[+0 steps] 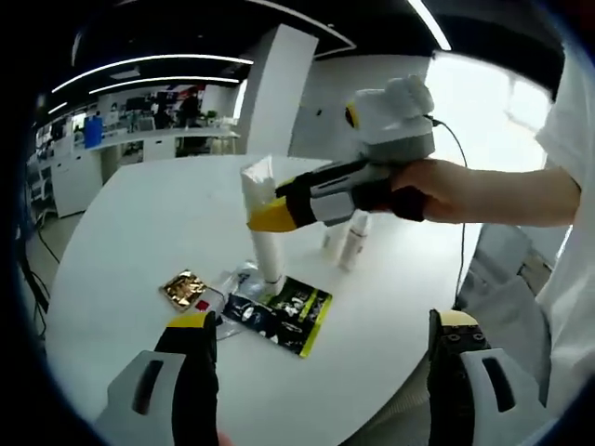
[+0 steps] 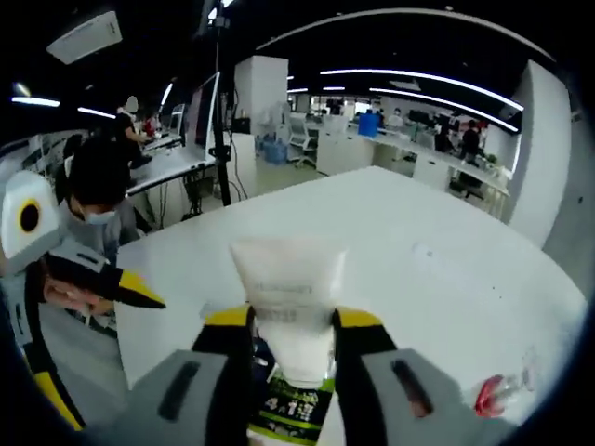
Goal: Arrange the skincare products in the storage area until every visible bottle or jar stands upright without overlapping.
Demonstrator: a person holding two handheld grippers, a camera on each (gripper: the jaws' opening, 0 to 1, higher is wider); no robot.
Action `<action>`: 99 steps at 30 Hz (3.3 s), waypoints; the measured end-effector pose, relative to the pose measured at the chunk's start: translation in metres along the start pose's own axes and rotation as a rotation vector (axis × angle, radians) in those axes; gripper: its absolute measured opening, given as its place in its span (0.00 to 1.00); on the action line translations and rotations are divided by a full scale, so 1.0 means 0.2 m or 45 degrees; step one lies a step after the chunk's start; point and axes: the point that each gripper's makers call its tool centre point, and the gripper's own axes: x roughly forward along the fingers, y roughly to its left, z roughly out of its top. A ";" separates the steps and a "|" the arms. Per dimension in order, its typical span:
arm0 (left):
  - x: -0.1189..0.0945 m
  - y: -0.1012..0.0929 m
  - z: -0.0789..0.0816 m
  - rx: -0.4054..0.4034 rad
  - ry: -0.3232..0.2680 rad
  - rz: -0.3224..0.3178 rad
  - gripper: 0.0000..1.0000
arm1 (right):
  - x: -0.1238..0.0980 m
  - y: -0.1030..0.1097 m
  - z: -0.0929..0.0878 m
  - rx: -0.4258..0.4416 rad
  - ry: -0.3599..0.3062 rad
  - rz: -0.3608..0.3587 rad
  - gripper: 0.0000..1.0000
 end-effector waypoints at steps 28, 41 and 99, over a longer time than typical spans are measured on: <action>0.15 -0.20 0.17 0.225 -0.038 -0.124 0.59 | -0.52 0.20 0.04 0.176 -0.160 -0.070 0.32; 0.19 -0.26 0.21 0.292 -0.069 -0.172 0.34 | -0.62 0.23 0.00 0.239 -0.185 -0.105 0.33; 0.79 -0.16 0.23 0.564 0.051 -0.614 0.15 | -0.76 -0.05 -0.40 0.392 -0.150 -0.280 0.59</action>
